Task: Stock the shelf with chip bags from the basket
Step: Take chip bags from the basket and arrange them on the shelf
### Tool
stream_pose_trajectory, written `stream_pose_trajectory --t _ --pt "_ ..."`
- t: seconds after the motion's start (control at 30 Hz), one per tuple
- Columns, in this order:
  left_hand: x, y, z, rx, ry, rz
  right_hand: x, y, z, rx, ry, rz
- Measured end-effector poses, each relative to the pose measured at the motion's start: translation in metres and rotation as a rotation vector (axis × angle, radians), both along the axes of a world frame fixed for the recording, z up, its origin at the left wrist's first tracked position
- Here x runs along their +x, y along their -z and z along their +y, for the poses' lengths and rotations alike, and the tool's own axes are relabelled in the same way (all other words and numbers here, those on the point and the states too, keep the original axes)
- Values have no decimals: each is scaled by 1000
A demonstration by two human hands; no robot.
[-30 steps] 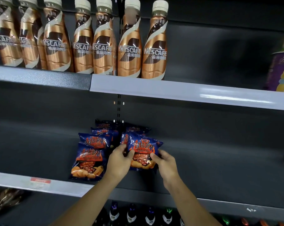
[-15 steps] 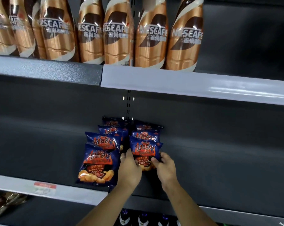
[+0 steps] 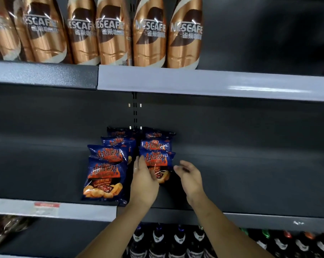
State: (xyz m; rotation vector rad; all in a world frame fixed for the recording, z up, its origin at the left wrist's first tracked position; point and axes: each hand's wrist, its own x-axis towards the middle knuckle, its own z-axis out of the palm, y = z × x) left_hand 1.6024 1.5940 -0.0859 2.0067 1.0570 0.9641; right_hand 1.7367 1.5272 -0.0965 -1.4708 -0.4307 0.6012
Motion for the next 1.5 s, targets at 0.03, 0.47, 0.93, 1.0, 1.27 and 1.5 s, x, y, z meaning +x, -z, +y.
stream_pose_trajectory --t 0.03,0.47,0.93,1.0,1.27,1.5 --pt "-2 -4 -9 39 11 -13 3 -5 -6 23 23 13" --pt "63 -27 -124 -5 378 36 65 -92 -151 281 93 13" --pt "246 38 -419 -131 1229 386 161 -20 -522 96 552 -128" --pt "260 56 -455 -131 1306 457 161 0 -569 58 624 -126" --pt "295 139 -556 -195 1538 745 135 93 -694 -10 911 80" --pt "331 239 -599 -261 1603 1020 119 201 -730 -128 1065 346"
